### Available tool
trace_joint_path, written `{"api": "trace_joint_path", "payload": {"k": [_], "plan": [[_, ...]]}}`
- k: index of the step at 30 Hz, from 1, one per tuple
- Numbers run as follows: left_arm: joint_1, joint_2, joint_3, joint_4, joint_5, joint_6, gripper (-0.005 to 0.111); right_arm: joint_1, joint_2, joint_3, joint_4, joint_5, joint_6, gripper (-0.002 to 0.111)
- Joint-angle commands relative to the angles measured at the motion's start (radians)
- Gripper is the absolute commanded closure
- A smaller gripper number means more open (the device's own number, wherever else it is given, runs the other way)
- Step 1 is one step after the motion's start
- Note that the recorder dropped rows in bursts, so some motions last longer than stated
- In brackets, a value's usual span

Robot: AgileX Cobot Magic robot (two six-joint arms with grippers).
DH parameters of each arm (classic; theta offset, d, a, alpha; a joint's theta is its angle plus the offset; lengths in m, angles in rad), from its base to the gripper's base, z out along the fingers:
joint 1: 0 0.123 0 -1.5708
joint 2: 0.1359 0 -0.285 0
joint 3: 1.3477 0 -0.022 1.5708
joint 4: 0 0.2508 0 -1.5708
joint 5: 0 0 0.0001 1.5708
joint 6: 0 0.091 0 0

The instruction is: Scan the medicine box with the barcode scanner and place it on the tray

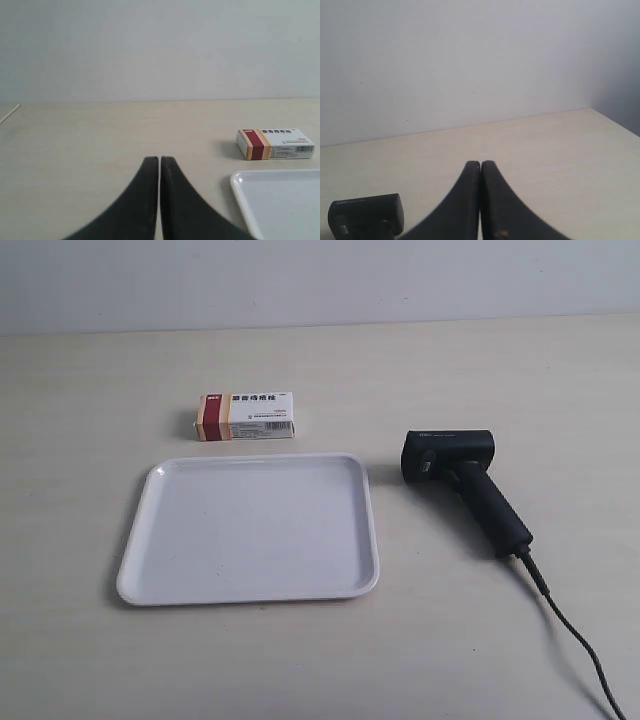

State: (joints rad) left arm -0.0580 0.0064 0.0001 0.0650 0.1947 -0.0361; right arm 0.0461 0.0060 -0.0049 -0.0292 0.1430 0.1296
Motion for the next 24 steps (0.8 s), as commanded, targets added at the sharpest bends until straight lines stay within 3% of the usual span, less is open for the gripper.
{"api": "trace_joint_path", "payload": {"k": [1,14,24], "plan": [[0.000,-0.006,0.000,-0.001,0.004,0.001,0.103,-0.005,-0.006,0.005,0.000,-0.010,0.002,0.108],[0.000,-0.006,0.000,-0.001,-0.026,-0.002,0.103,-0.005,-0.006,0.005,-0.008,-0.010,-0.033,0.108],[0.000,-0.006,0.000,-0.001,-0.036,-0.239,0.103,-0.005,-0.006,0.005,-0.004,-0.010,-0.031,0.108]]}}
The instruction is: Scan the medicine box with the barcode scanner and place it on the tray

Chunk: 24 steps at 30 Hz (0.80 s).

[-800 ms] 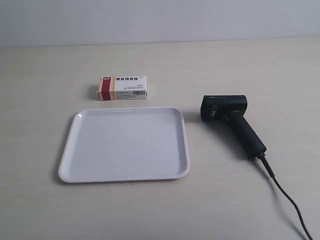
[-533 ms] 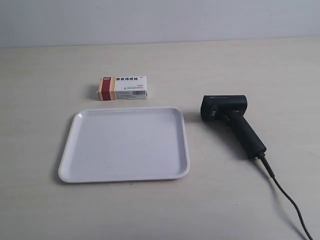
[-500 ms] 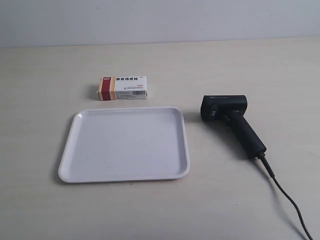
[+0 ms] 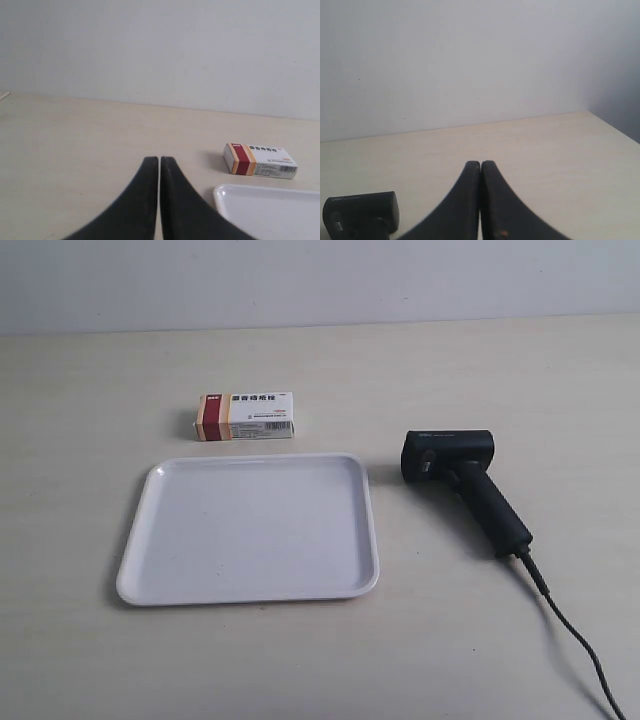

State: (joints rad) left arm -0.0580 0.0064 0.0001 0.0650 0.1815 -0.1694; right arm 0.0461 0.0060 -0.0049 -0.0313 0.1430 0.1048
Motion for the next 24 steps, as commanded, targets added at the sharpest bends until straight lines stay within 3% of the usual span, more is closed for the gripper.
{"api": "trace_joint_path", "payload": {"k": [1,4,8,11,16,24], "plan": [[0.000,-0.006,0.000,-0.001,-0.029,-0.142,0.103,-0.005,-0.006,0.005,-0.002,-0.012,0.002,0.108],[0.000,-0.006,0.000,-0.001,-0.091,-0.236,0.103,-0.005,-0.006,0.005,0.031,-0.019,0.037,0.108],[0.000,-0.006,0.000,0.002,-0.253,-0.232,0.107,-0.005,-0.006,0.005,0.039,-0.019,0.037,0.108],[0.000,0.041,0.000,0.016,-0.274,-0.217,0.107,-0.005,-0.006,0.005,0.042,-0.026,0.042,0.108],[0.000,0.244,-0.014,0.021,-0.341,-0.168,0.107,-0.005,-0.006,0.005,0.083,-0.088,0.087,0.108],[0.000,0.708,-0.117,0.081,-0.385,-0.168,0.107,-0.005,-0.006,0.005,0.083,-0.143,0.089,0.108]]}}
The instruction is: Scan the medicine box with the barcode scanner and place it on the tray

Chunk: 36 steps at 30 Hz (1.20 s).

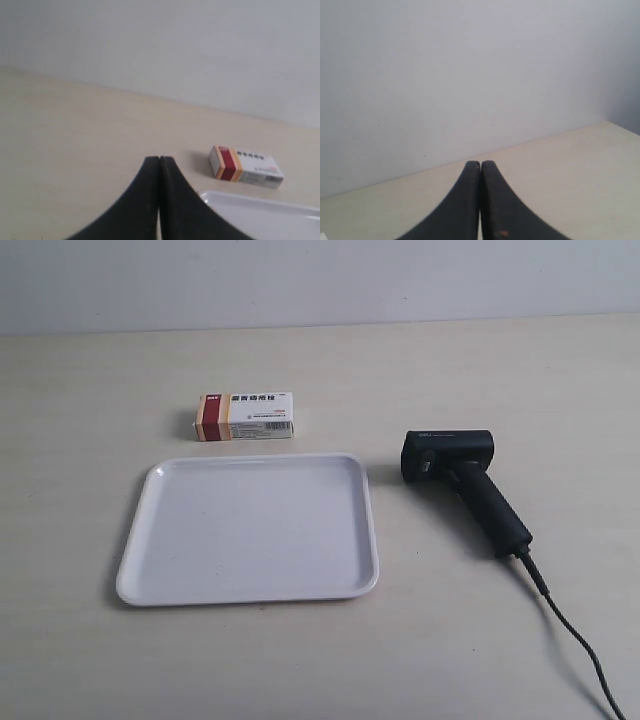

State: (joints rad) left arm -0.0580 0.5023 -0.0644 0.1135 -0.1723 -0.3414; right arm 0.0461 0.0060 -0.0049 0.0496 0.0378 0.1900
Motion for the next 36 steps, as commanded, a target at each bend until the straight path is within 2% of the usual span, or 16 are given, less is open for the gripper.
{"api": "trace_joint_path", "payload": {"k": [1,7,10,12,14,17,19,21,23,28,31,36], "plan": [[0.000,0.275,-0.062,0.041,-0.049,0.002,0.107,-0.005,-0.006,0.005,0.002,-0.045,0.004,0.108],[-0.002,0.624,-0.128,0.067,-0.173,-0.010,0.107,-0.005,-0.006,0.005,0.004,-0.054,0.008,0.108],[-0.002,0.770,-0.184,0.111,-0.187,-0.027,0.107,-0.005,-0.006,0.005,0.004,-0.052,0.109,0.108],[-0.002,0.859,-0.226,0.190,-0.185,-0.104,0.107,-0.005,-0.006,0.005,0.004,-0.055,0.197,0.108],[-0.002,0.927,-0.282,0.345,-0.185,-0.218,0.107,-0.005,-0.006,0.005,0.002,-0.055,0.223,0.108],[-0.002,1.018,-0.384,0.720,-0.185,-0.503,0.107,-0.005,-0.006,0.005,0.000,-0.038,0.191,0.108],[-0.002,1.075,-0.474,1.069,-0.233,-0.765,0.107,-0.005,-0.006,0.005,0.000,-0.024,0.170,0.108],[-0.002,1.128,-0.577,1.362,-0.347,-0.978,0.107,-0.005,-0.006,0.005,0.000,-0.019,0.170,0.108],[-0.002,1.176,-0.672,1.498,-0.445,-1.085,0.107,-0.005,-0.006,0.005,0.000,-0.019,0.170,0.108],[-0.002,1.269,-0.847,1.514,-0.601,-0.969,0.106,-0.005,-0.006,0.005,0.000,-0.017,0.170,0.108],[-0.012,1.330,-0.903,1.466,-0.637,-0.881,0.093,-0.005,-0.006,0.005,0.000,-0.017,0.170,0.108],[-0.030,1.420,-0.969,1.446,-0.644,-0.857,0.043,-0.005,-0.006,0.005,-0.004,-0.017,0.168,0.108]]}}
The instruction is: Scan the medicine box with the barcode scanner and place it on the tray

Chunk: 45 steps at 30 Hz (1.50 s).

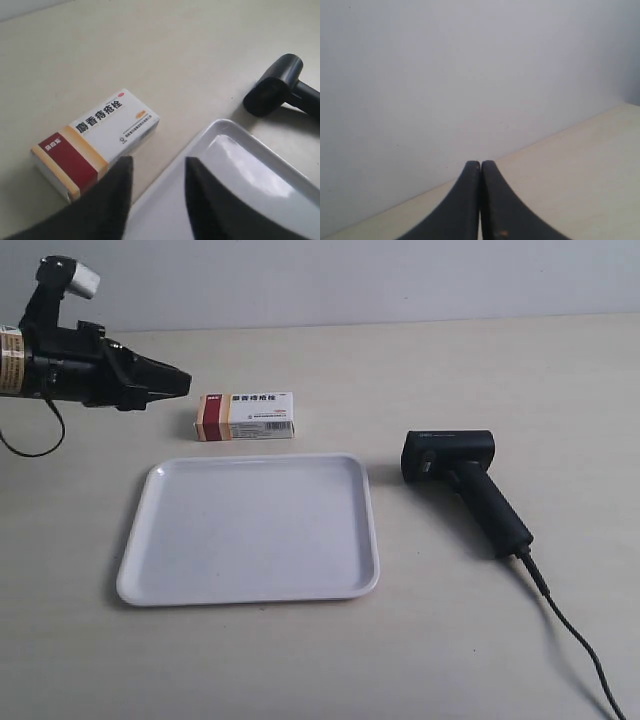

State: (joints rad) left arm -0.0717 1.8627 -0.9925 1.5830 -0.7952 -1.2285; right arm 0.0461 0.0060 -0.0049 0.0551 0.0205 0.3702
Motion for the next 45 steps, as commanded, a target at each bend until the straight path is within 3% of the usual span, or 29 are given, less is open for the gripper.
{"api": "trace_joint_path", "payload": {"k": [1,4,9,18,22,26,30,34,36,38,42,45], "plan": [[-0.020,0.073,-0.049,-0.024,-0.021,0.061,0.033,-0.005,-0.006,0.005,-0.010,0.000,-0.012,0.108],[-0.037,0.111,-0.069,-0.024,-0.017,0.175,0.002,-0.005,-0.006,0.005,-0.012,0.000,-0.012,0.108],[-0.050,0.184,-0.129,-0.052,-0.005,0.285,0.002,-0.005,-0.006,0.005,-0.012,0.000,-0.012,0.108],[-0.075,0.339,-0.305,-0.011,-0.021,0.324,0.002,-0.005,-0.006,0.005,-0.012,0.000,-0.043,0.108],[-0.105,0.425,-0.395,-0.009,0.080,0.370,0.002,-0.005,-0.006,0.005,-0.012,0.000,-0.064,0.108],[-0.110,0.514,-0.510,0.001,0.054,0.302,0.002,-0.005,-0.006,0.005,-0.012,0.000,-0.074,0.108],[-0.111,0.583,-0.608,0.124,0.002,0.177,0.002,-0.005,-0.006,0.005,-0.012,0.000,-0.082,0.108],[-0.111,0.626,-0.652,0.161,-0.035,0.110,0.002,-0.005,-0.006,0.005,-0.012,-0.014,-0.082,0.108],[-0.111,0.628,-0.654,0.161,-0.043,0.110,0.007,-0.005,-0.006,0.005,-0.012,-0.014,-0.082,0.108],[-0.111,0.626,-0.659,0.161,-0.068,0.107,0.020,-0.005,-0.006,0.005,-0.012,-0.014,-0.082,0.108],[-0.106,0.618,-0.671,0.161,-0.169,0.103,0.065,-0.005,-0.006,0.005,-0.010,-0.029,-0.098,0.108],[-0.098,0.574,-0.667,0.161,-0.271,0.106,0.107,-0.005,-0.006,0.005,-0.014,-0.072,-0.103,0.108]]}}
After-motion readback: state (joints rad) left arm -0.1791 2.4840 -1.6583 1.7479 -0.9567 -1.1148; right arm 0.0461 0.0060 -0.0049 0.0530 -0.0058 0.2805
